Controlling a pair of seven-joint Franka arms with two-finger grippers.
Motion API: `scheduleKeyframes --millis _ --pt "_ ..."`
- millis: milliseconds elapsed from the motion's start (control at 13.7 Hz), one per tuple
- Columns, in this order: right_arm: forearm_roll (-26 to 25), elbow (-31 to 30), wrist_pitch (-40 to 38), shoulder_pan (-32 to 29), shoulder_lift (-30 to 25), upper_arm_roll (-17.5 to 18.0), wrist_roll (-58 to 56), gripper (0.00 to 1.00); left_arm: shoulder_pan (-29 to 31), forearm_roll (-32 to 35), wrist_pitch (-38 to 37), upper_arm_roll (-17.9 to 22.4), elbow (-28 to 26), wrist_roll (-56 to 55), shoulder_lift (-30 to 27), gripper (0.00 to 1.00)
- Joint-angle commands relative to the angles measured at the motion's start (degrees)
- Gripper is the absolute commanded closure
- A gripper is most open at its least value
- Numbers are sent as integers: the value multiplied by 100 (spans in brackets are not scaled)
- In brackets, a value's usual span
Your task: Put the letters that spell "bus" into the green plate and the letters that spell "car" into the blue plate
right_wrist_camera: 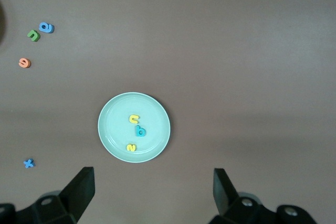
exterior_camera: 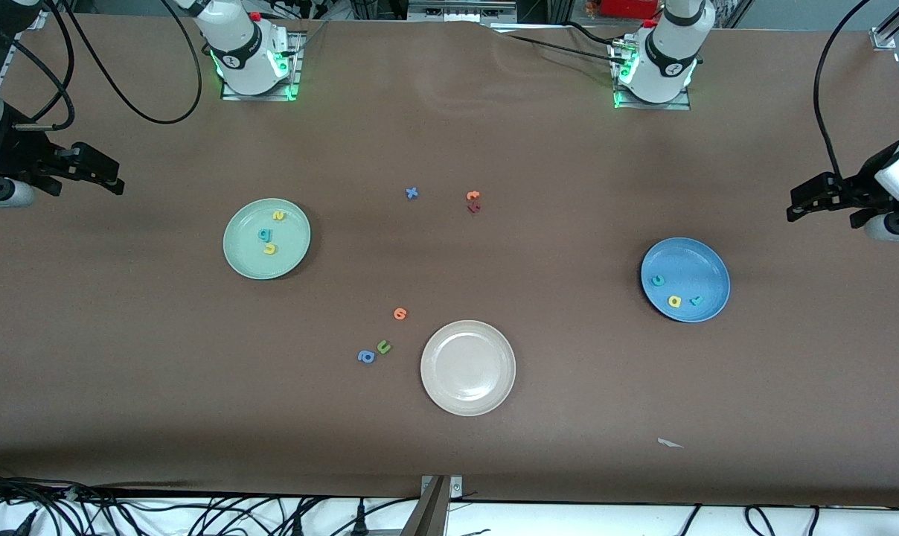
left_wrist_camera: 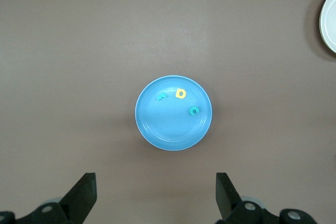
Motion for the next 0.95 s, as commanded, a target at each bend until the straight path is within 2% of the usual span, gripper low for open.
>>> scheduleKeyframes --millis 0,878 --pt "104 6 -16 -47 -66 27 -53 0 -49 20 -48 13 43 -152 30 0" --pt "113 15 -78 -39 -75 44 -247 0 -67 116 -56 -128 -18 -161 39 0"
